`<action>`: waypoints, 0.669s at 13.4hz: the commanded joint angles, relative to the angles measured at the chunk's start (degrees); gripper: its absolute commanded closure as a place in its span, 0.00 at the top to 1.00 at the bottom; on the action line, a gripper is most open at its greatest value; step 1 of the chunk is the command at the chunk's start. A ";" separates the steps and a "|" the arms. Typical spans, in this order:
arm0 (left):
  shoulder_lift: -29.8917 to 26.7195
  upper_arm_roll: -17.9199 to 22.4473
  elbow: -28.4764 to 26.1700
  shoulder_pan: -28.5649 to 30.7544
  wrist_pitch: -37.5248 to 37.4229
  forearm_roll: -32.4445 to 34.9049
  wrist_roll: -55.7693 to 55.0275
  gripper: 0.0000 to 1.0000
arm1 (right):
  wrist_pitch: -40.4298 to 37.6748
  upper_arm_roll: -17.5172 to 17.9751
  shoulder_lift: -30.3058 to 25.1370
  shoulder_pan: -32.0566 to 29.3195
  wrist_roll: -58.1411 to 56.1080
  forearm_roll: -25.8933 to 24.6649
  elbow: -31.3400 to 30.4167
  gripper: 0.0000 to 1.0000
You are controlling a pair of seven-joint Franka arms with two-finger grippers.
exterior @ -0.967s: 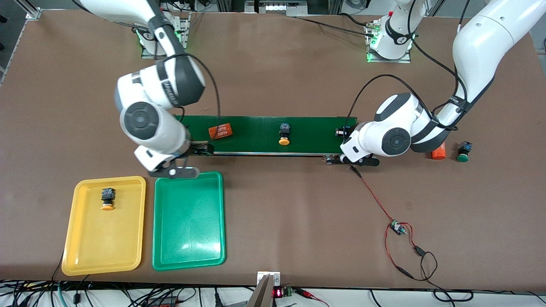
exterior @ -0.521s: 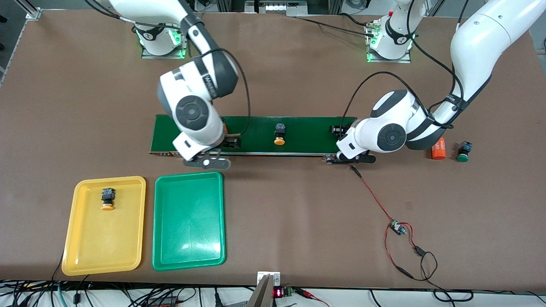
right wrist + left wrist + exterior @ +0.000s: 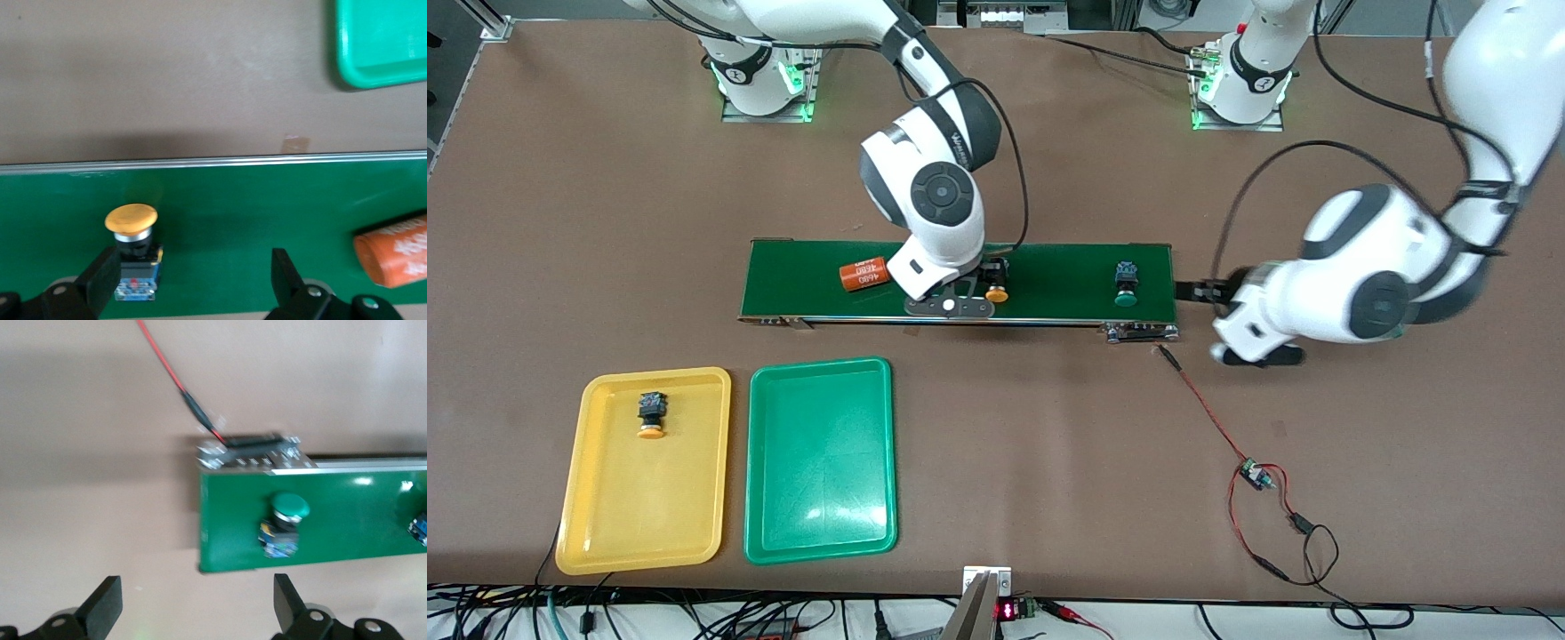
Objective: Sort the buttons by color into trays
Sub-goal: 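Grasp the yellow button on the conveyor with the right gripper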
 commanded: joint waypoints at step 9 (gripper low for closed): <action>0.51 12.10 1.28 3.59 0.46 20.34 32.32 1.00 | 7.49 -0.64 4.04 1.74 -0.63 5.28 -0.92 0.47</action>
